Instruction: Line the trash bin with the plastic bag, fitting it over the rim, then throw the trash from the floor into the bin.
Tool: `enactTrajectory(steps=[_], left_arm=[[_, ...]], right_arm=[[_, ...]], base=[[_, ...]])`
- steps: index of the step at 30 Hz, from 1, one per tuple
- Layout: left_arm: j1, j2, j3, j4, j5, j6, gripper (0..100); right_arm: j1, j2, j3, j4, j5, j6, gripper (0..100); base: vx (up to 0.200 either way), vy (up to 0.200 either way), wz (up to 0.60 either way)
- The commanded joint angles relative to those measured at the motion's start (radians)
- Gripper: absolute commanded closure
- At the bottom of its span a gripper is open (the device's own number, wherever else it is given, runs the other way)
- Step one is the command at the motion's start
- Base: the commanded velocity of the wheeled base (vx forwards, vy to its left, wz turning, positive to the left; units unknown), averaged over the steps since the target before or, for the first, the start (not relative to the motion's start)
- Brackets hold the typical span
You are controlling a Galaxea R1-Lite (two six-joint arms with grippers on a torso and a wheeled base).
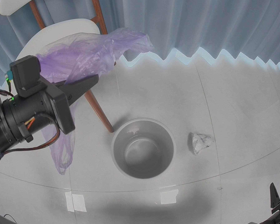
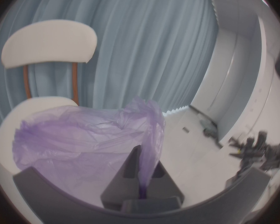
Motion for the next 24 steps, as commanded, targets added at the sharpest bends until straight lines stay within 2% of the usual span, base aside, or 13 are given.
enactTrajectory(steps=[1,2,5,6,7,9,10,13,18,20,24], left_arm=[[0.066,-0.030,-0.006,-0.004,-0.120,-0.180,100],[0.072,-0.033,-0.006,-0.008,-0.131,-0.213,100],[0.074,-0.035,-0.014,-0.043,-0.154,-0.390,100],[0.074,-0.035,-0.014,-0.043,-0.154,-0.390,100],[0.054,-0.030,-0.034,-0.092,-0.154,-0.469,100],[0.026,-0.030,-0.046,-0.121,-0.152,-0.504,100],[-0.058,-0.029,-0.060,-0.179,-0.141,-0.542,100],[-0.122,-0.032,-0.051,-0.247,-0.141,-0.558,100],[-0.176,-0.026,0.008,-0.264,-0.155,-0.558,100],[-0.178,-0.019,0.021,-0.264,-0.157,-0.559,100],[-0.168,0.011,0.110,-0.339,-0.232,-0.559,100]], right_arm=[[0.000,-0.017,0.018,0.000,0.000,0.000,0],[0.000,-0.017,0.018,0.000,0.000,0.000,0],[0.000,-0.017,0.018,0.000,0.000,0.000,0],[0.000,-0.017,0.018,0.000,0.000,0.000,0],[0.000,-0.017,0.018,0.000,0.000,0.000,0],[0.000,-0.017,0.018,0.000,0.000,0.000,0],[0.000,-0.017,0.018,0.000,0.000,0.000,0],[0.000,-0.017,0.018,0.000,0.000,0.000,0],[0.000,-0.017,0.018,0.000,0.000,0.000,0],[0.000,-0.017,0.018,0.000,0.000,0.000,0],[0.000,-0.017,0.018,0.000,0.000,0.000,0]], base=[[0.000,0.000,0.00],[0.000,0.000,0.00],[0.000,0.000,0.00],[0.000,0.000,0.00],[0.000,0.000,0.00],[0.000,0.000,0.00],[0.000,0.000,0.00],[0.000,0.000,0.00],[0.000,0.000,0.00],[0.000,0.000,0.00],[0.000,0.000,0.00]])
